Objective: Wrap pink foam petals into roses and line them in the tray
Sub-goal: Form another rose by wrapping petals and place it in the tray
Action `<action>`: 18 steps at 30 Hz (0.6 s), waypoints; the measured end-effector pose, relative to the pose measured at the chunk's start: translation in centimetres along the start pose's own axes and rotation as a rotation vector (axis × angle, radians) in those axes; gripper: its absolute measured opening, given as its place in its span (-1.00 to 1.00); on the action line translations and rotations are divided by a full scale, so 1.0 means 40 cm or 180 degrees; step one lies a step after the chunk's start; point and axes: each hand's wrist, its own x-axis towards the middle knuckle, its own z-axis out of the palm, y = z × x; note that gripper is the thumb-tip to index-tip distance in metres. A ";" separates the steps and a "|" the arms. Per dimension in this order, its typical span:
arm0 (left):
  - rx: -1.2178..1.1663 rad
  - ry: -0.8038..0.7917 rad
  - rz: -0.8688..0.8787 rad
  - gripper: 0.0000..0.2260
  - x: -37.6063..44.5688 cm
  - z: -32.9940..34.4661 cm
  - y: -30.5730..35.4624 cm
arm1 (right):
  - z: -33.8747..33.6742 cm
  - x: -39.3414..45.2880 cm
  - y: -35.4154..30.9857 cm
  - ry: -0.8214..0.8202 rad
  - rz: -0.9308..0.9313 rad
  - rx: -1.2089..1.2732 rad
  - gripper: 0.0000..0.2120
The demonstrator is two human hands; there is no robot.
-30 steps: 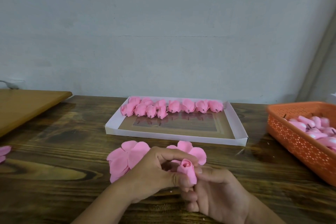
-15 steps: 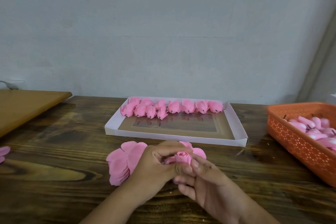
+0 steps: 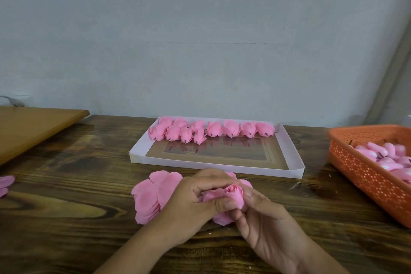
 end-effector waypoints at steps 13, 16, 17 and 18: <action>-0.0018 -0.0265 -0.0033 -0.72 -0.005 -0.008 0.003 | -0.024 -0.001 0.000 -0.0349 0.0505 -0.0490 -0.52; -0.0092 -0.0207 -0.0037 -0.73 -0.004 -0.006 -0.002 | -0.029 0.004 0.003 -0.0500 0.0412 -0.0448 -0.52; -0.0138 -0.0203 -0.0044 -0.73 -0.004 -0.005 -0.002 | -0.029 0.005 0.003 -0.0560 0.0374 -0.0465 -0.56; -0.0163 -0.0185 -0.0043 -0.74 -0.004 -0.004 -0.003 | -0.029 0.006 0.002 -0.0609 0.0341 -0.0493 -0.60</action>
